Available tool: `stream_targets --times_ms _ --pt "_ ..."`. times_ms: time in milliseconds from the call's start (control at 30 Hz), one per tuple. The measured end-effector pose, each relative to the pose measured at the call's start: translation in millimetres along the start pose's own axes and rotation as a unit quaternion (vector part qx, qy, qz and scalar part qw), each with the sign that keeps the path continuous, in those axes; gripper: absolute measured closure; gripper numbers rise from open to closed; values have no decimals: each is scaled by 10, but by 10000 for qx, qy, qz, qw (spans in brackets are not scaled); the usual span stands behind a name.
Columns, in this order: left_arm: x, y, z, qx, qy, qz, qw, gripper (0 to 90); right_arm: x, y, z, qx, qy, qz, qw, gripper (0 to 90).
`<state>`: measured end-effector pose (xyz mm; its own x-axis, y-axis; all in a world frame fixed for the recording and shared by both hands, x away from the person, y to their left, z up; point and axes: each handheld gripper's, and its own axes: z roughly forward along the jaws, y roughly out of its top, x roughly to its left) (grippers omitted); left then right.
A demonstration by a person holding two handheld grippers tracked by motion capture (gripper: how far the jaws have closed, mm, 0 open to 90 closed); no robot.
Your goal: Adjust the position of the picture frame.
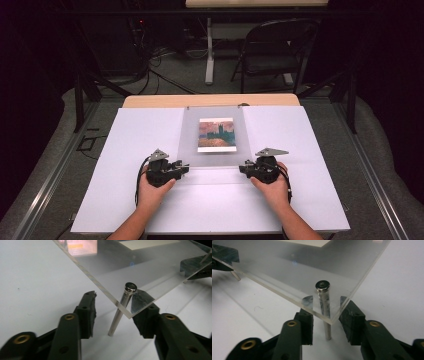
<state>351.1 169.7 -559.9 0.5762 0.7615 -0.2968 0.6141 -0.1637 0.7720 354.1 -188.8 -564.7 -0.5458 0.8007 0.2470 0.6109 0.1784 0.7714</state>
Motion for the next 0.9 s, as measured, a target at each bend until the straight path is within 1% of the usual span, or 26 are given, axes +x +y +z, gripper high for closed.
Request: stream_targets --times_ms 33,67,100,167,200,233,267,300,400,433,467,500,533,567,600,633,667,700,767,833,867,900 --pt "-3 -4 -3 -15 13 19 10000 495 3 2 -4 19 -24 -36 10000 586" --pt "-3 -4 -3 -15 13 19 10000 459 3 2 -4 19 -24 -36 10000 586" --pt "-14 -14 -10 -22 16 54 10000 438 25 4 -8 -38 -98 -77 9999 524" --pt "-30 -26 -24 2 92 113 9999 414 47 11 -18 -27 -167 -148 9997 477" --pt "-30 -26 -24 2 92 113 9999 397 58 14 -13 -57 -198 -239 9995 448" --pt "-35 -30 -31 -1 109 144 9998 397 58 14 -13 -57 -198 -239 9995 448" --pt "-41 -32 -42 36 154 171 9997 370 88 23 -21 2 -315 -417 9986 423" --pt "-52 -46 -60 45 210 182 9996 361 101 27 -24 38 -353 -480 9982 413" --pt "-63 -58 -88 79 251 175 9995 350 116 32 -20 41 -375 -551 9978 412" --pt "-68 -65 -110 92 237 170 9995 350 118 38 -29 91 -392 -596 9974 412" --pt "-88 -80 -160 73 257 196 9995 347 126 51 -49 131 -456 -700 9964 411" --pt "-88 -80 -160 73 257 196 9995 343 126 51 -49 131 -456 -700 9964 411" --pt "-98 -92 -181 84 264 210 9994 343 127 57 -70 149 -466 -752 9960 407" --pt "-115 -119 -223 113 279 224 9993 342 131 13 -140 94 -426 -753 9962 412" --pt "-124 -127 -246 140 248 234 9993 342 133 -14 -176 146 -409 -711 9965 412" --pt "-135 -135 -267 136 271 276 9992 340 136 -36 -216 98 -386 -690 9968 412" --pt "-135 -135 -267 136 271 276 9992 339 136 -36 -216 98 -386 -690 9968 412" --pt "-166 -143 -316 90 286 332 9990 337 149 -56 -318 0 -381 -712 9967 411" --pt "-195 -147 -370 24 325 413 9986 331 165 -66 -415 -148 -394 -785 9960 405" --pt "-210 -158 -421 -49 298 486 9984 319 181 -85 -514 -199 -413 -862 9952 407" --pt "-210 -158 -421 -49 298 486 9984 313 183 -102 -552 -241 -413 -870 9951 407" --pt "-212 -180 -472 -53 294 469 9985 312 179 -118 -591 -223 -425 -861 9951 404"
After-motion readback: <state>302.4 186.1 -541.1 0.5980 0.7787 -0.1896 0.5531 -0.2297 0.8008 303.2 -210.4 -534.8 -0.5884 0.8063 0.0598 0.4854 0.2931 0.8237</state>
